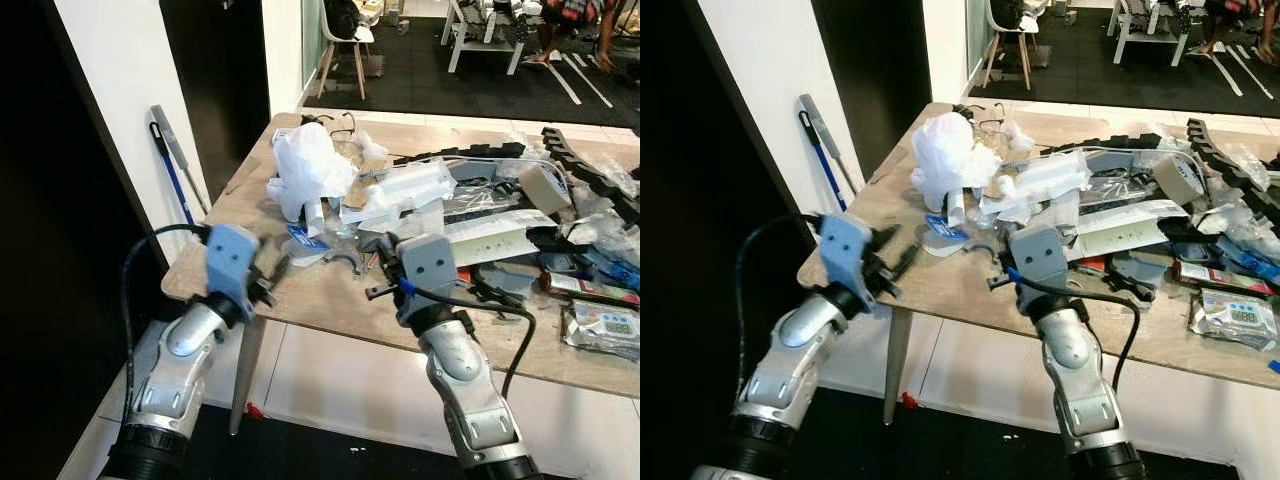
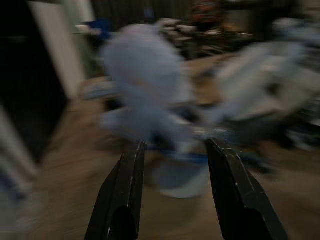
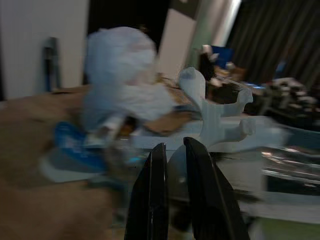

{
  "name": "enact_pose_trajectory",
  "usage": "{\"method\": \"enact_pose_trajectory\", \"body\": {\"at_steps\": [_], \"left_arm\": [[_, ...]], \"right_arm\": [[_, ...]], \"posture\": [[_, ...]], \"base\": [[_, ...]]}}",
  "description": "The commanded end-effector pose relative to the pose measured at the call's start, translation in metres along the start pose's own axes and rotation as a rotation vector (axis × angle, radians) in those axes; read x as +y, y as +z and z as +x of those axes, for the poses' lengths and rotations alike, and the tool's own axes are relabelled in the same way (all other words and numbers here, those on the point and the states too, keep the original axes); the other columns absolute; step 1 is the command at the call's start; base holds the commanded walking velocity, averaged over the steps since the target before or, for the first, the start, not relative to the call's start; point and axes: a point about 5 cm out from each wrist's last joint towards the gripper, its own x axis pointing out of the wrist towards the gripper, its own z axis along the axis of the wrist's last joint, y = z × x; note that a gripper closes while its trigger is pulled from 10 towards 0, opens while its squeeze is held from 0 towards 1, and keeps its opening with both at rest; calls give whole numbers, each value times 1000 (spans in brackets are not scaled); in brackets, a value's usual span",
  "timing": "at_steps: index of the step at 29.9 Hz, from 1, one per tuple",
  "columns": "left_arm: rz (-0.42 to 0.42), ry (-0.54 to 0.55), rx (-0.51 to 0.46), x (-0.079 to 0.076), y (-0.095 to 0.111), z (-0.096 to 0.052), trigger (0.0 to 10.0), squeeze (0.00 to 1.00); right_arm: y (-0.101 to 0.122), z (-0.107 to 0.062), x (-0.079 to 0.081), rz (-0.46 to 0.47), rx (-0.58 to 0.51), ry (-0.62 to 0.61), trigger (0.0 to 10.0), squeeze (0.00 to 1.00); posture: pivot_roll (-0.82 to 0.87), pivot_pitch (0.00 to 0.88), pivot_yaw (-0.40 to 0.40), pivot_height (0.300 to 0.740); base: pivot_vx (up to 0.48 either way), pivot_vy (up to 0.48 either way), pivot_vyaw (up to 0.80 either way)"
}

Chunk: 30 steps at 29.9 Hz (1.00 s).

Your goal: Picking trash to rubbish bin

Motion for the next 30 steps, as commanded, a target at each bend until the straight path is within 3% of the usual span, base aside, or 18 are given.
{"method": "enact_pose_trajectory", "body": {"at_steps": [1,4,20,30], "left_arm": [[-1,2,15,-1,-4,-1,10000,0],[-9,-8,12,-3,-4,0,10000,0],[-22,7,-9,-18,0,11,10000,0],[-22,4,-16,-18,1,14,10000,0]], "right_arm": [[1,2,1,-6,-7,-4,10000,0],[1,3,1,-8,-6,-4,10000,0],[-3,2,5,1,3,-28,10000,0],[-2,2,8,9,-2,-18,10000,0]], "posture": [[-63,78,56,740],[-63,78,56,740],[-59,85,53,740],[-59,84,54,740]], "base": [[0,0,0],[0,0,0],[0,0,-800],[0,0,-800]]}}
